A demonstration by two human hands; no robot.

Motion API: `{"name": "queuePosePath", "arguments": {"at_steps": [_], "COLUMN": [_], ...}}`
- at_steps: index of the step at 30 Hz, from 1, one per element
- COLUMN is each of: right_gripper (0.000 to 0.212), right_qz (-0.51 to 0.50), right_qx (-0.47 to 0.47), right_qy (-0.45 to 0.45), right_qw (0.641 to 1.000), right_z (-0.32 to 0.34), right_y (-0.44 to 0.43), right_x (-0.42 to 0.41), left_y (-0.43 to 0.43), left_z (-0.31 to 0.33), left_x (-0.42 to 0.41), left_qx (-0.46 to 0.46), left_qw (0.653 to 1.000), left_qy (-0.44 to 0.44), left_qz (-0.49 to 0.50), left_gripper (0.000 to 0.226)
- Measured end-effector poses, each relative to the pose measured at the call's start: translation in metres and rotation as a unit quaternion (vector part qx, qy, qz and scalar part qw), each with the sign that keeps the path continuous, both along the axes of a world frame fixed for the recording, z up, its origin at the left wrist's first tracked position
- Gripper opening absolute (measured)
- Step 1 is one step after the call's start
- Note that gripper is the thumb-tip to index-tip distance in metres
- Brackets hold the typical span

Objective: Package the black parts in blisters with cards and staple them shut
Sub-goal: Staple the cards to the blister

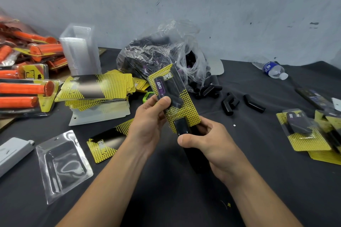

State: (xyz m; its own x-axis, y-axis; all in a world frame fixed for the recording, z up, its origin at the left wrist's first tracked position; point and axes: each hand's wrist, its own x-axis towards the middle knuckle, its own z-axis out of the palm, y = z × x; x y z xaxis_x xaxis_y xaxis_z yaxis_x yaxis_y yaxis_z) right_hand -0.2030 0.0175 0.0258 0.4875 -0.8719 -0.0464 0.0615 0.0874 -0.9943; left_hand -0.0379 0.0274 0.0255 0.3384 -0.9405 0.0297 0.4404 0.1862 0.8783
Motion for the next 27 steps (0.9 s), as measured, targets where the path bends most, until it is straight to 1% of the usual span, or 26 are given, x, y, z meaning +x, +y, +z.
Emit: {"name": "queuePosePath", "arguments": {"at_steps": [5, 7, 10, 15, 17, 19, 20, 21, 22, 23, 25, 26, 27], "right_gripper": [0.044, 0.042, 0.039, 0.03, 0.029, 0.032, 0.038, 0.044, 0.045, 0.041, 0.026, 0.026, 0.031], "right_qz": [-0.012, -0.019, -0.03, -0.064, -0.042, 0.031, 0.072, 0.097, 0.099, 0.084, 0.012, -0.031, -0.078], "right_qx": [0.004, 0.002, -0.003, 0.018, 0.032, 0.056, 0.073, 0.092, 0.108, 0.119, 0.124, 0.113, 0.086], "right_qy": [-0.008, -0.009, -0.014, -0.029, -0.029, -0.024, -0.016, 0.002, 0.025, 0.048, 0.085, 0.109, 0.155], "right_qw": [1.0, 1.0, 0.999, 0.997, 0.998, 0.998, 0.995, 0.991, 0.989, 0.988, 0.989, 0.987, 0.981], "right_z": [-0.001, -0.002, -0.004, -0.005, -0.004, -0.001, 0.0, 0.0, -0.001, 0.0, 0.0, 0.0, -0.001], "right_y": [0.0, -0.001, -0.001, -0.003, -0.007, -0.012, -0.015, -0.017, -0.02, -0.021, -0.026, -0.028, -0.03], "right_x": [0.001, 0.002, 0.004, 0.005, 0.001, -0.006, -0.01, -0.015, -0.019, -0.022, -0.027, -0.029, -0.029], "left_y": [0.0, 0.001, 0.0, 0.001, 0.001, -0.001, -0.002, -0.005, -0.007, -0.008, -0.009, -0.009, -0.009], "left_z": [0.001, 0.001, 0.0, 0.002, 0.001, 0.0, -0.002, -0.004, -0.006, -0.008, -0.009, -0.009, -0.009], "left_x": [-0.001, -0.001, -0.001, -0.005, -0.005, -0.007, -0.008, -0.008, -0.006, -0.003, 0.007, 0.011, 0.013], "left_qx": [-0.01, -0.011, -0.013, -0.031, -0.031, -0.021, -0.012, -0.001, 0.012, 0.024, 0.054, 0.069, 0.082], "left_qw": [1.0, 1.0, 1.0, 0.999, 0.999, 0.999, 0.999, 0.998, 0.997, 0.996, 0.993, 0.993, 0.992], "left_qy": [-0.004, -0.006, -0.003, 0.008, 0.012, 0.009, 0.003, 0.0, -0.001, 0.002, 0.017, 0.019, 0.015], "left_qz": [-0.003, -0.002, 0.001, -0.001, 0.006, 0.027, 0.043, 0.061, 0.078, 0.091, 0.102, 0.099, 0.091], "left_gripper": [0.034, 0.033, 0.025, 0.037, 0.04, 0.041, 0.035, 0.025, 0.013, 0.007, 0.006, 0.01, 0.016]}}
